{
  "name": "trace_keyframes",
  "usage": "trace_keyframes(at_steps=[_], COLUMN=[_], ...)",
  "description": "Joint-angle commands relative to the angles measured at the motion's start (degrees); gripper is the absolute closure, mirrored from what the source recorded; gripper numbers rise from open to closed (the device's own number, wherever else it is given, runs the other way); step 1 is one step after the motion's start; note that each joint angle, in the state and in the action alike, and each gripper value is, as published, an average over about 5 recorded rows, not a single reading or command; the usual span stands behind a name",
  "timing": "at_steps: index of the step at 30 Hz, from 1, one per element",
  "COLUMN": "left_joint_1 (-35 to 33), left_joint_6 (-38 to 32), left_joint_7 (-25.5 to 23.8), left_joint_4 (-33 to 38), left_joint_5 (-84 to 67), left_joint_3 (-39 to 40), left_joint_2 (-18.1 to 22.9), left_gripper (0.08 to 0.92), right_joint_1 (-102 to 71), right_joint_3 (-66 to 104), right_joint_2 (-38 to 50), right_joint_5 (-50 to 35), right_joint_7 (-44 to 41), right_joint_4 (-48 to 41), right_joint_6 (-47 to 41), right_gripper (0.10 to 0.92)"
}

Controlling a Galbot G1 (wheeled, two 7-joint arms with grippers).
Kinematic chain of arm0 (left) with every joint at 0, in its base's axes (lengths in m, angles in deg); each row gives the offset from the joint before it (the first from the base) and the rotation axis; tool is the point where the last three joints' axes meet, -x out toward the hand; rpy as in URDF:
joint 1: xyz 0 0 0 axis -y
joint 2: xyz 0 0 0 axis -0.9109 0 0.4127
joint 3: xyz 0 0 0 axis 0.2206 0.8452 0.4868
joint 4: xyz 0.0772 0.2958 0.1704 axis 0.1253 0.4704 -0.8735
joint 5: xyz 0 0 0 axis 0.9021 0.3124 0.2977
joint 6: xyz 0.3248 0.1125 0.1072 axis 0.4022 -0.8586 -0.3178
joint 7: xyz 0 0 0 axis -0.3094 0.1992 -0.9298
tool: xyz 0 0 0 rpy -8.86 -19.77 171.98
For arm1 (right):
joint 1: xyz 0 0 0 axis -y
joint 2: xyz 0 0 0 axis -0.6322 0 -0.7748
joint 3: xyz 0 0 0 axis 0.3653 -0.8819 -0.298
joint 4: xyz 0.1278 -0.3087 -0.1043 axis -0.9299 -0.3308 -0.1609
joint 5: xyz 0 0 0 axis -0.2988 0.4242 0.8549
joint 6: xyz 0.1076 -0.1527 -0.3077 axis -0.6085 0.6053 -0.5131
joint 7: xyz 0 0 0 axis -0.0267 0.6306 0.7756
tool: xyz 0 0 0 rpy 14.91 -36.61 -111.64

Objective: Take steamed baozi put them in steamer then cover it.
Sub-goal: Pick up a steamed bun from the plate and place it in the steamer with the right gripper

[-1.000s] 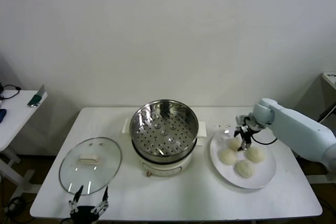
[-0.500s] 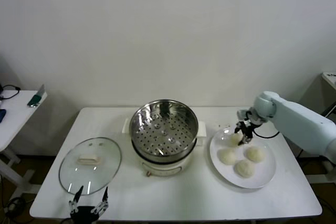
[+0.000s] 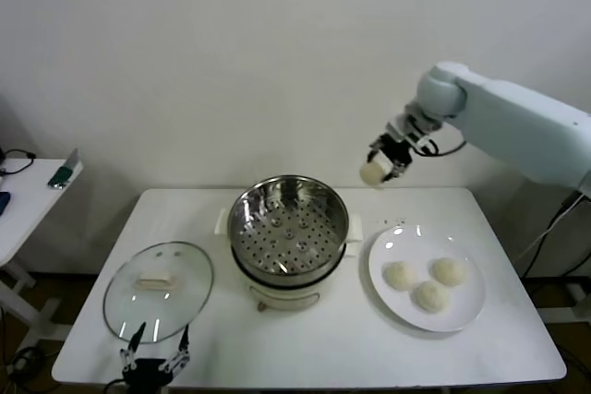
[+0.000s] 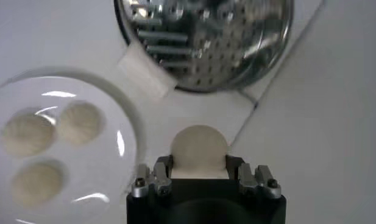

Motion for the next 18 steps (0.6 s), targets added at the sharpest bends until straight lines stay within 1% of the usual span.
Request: trace_keyframes(at_steps=[1, 4, 9, 12, 18], left_joint_1=[0.0, 0.0, -0.1, -0.3, -0.4], left_joint_6=[-0.1, -0.1, -0.2, -0.3, -0.5], left_joint_7=[0.0, 0.1, 0.1, 0.1, 0.1], left_joint_4=[0.1, 0.2, 0.5, 0.7, 0.8], left_joint_5=[0.0, -0.1, -0.1, -0.1, -0.1], left_joint_3=[-0.1, -0.2, -0.5, -0.5, -0.5], left_joint_2=[0.1, 0.3, 0.6, 0.7, 1.0], left_gripper=[0.177, 0.177, 0.177, 0.177, 0.177], right_joint_1=[6.2, 1.8, -5.7, -8.6, -12.0], right_joint_3=[-2.7, -3.3, -2.8, -1.9, -0.4], right_joint_2=[-8.4, -12.0, -16.7, -18.2, -20.3], right_joint_5=[-0.2, 4.0, 12.4, 16.7, 20.7], right_joint_7=[2.2, 3.8, 4.7, 5.0, 6.4], right_joint_4=[7.0, 4.9, -2.7, -7.1, -14.6], right_joint_6=[9.7, 14.6, 22.3, 24.4, 26.8], right_gripper=[0.431, 0.431, 0.431, 0.431, 0.429])
